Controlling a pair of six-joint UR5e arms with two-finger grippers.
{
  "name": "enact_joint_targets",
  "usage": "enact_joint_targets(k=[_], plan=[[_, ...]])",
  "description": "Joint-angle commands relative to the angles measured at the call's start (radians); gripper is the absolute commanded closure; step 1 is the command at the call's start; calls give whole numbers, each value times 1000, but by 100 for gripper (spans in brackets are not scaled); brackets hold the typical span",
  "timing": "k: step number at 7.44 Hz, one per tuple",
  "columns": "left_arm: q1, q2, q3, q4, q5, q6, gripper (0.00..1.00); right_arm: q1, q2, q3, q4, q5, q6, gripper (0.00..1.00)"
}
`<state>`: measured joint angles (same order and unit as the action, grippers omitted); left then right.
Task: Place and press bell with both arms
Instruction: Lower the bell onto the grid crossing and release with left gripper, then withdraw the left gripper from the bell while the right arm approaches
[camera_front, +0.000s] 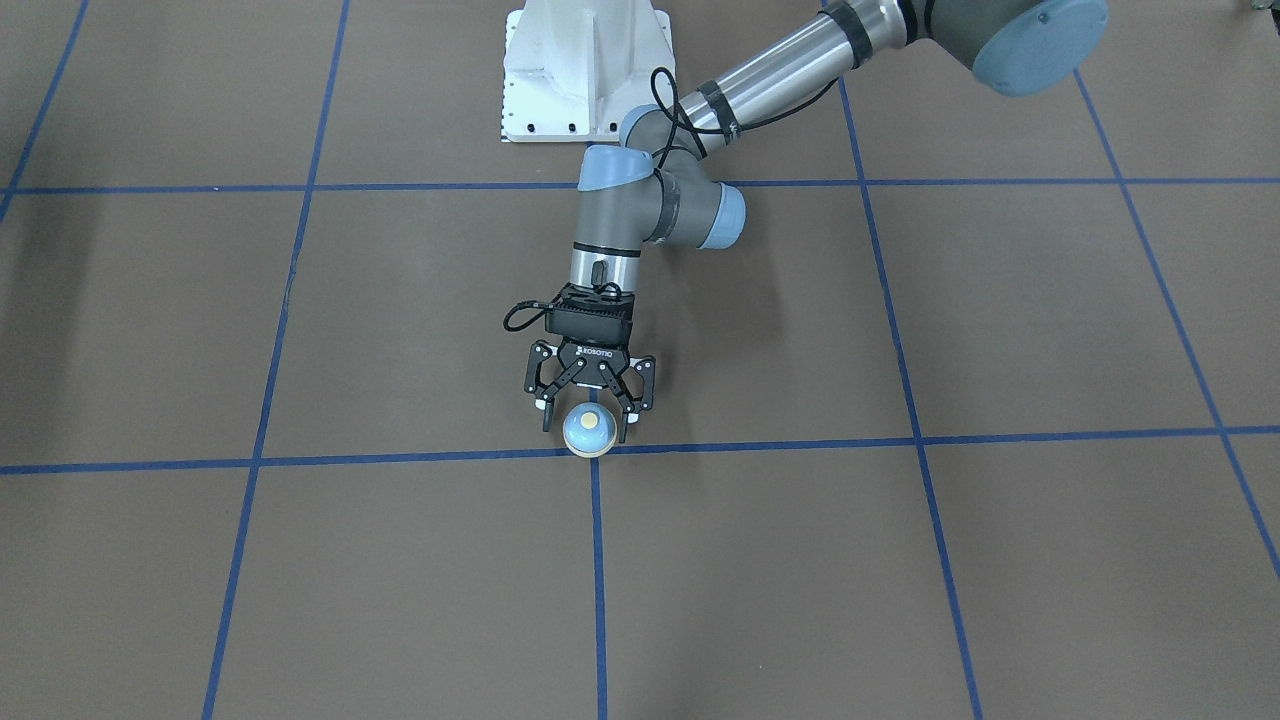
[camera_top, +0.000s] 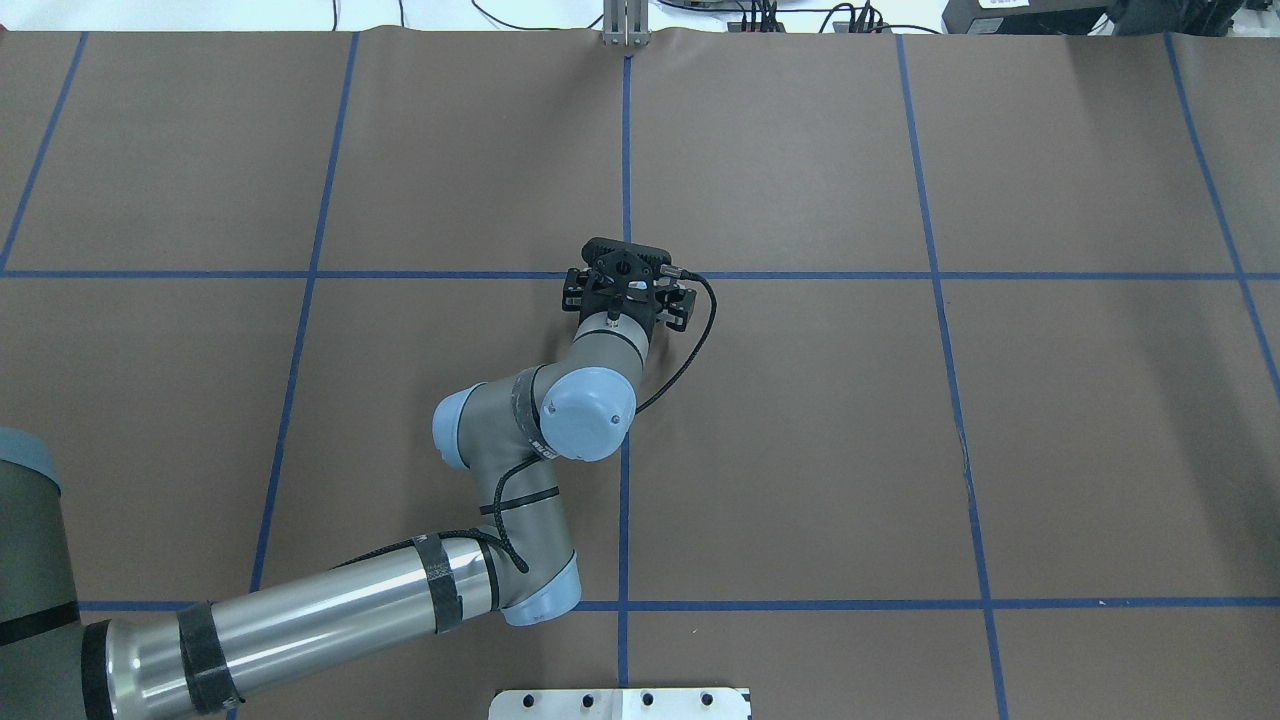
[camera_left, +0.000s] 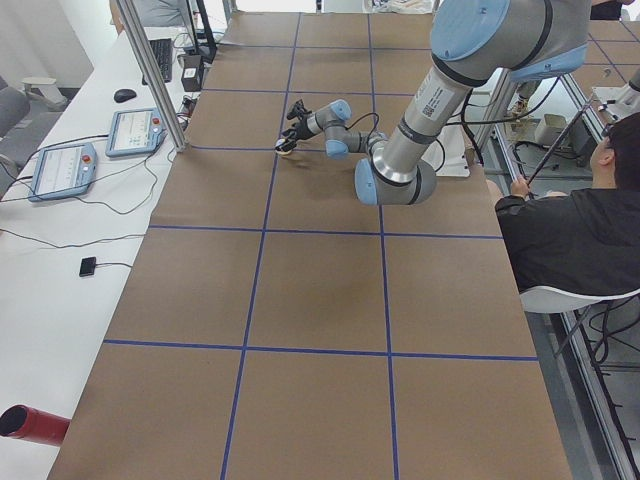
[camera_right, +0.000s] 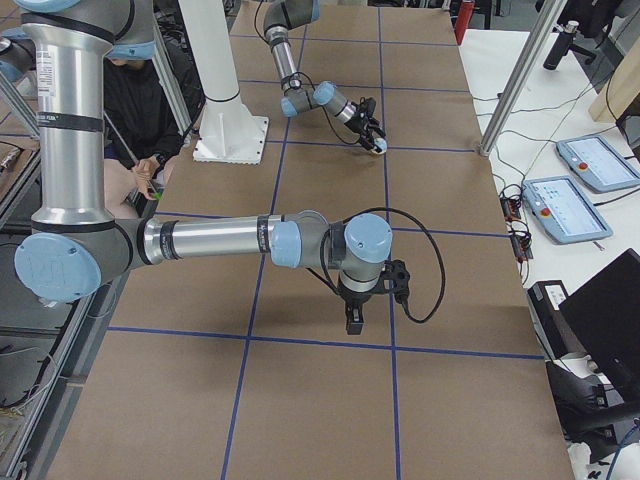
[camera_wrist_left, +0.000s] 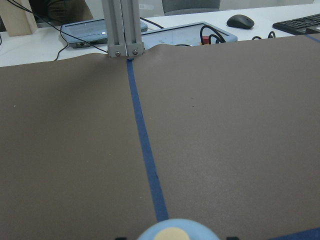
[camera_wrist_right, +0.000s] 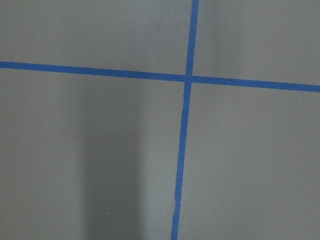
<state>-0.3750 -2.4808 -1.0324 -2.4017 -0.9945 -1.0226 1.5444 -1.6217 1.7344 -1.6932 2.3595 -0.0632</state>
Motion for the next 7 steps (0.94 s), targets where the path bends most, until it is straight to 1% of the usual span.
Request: enact_joint_targets(k=[1,3,4,5,6,7], plan=[[-30,-3,-55,1,-45,4,0,-3,40,11,0,-6,-10,0],[-144,-3,-92,19,-223,65,0,-33,60,-4,1,-6,0,0],[-212,-3,-92,39,-310,78,0,-84,89,-22,29,-3,6,0],[-290,-3,-94,112,-434,105,0,-107,103,-21,44,0,55,0],[-365,6,-94,148,-554,177,0,-160,179,-36,43,-8,148,0],[-424,47,-94,148,-638,259,0,-214,283,-79,44,-8,242,0]])
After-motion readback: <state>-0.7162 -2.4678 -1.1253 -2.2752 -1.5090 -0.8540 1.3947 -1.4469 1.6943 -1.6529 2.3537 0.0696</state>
